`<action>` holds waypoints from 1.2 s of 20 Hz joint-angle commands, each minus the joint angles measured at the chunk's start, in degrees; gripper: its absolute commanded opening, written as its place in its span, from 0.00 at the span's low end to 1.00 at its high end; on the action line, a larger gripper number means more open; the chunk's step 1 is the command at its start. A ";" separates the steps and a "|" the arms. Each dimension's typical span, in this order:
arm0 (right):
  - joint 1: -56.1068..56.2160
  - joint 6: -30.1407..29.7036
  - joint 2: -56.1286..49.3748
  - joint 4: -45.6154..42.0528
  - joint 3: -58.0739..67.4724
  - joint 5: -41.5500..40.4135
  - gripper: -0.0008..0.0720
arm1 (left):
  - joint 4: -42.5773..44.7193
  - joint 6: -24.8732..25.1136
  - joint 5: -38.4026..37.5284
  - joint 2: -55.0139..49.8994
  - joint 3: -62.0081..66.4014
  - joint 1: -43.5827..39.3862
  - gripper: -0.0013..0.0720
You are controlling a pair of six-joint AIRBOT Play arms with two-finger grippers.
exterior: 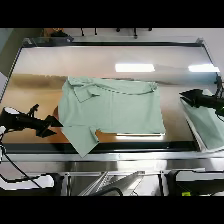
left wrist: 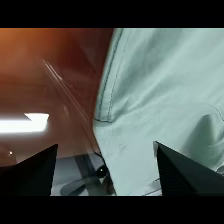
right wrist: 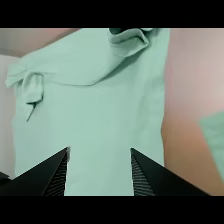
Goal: Fold the shirts.
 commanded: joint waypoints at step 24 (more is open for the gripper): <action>19.78 10.71 3.78 -20.98 -19.54 -6.95 0.49 | -6.71 7.32 0.63 -6.47 7.30 -4.92 0.05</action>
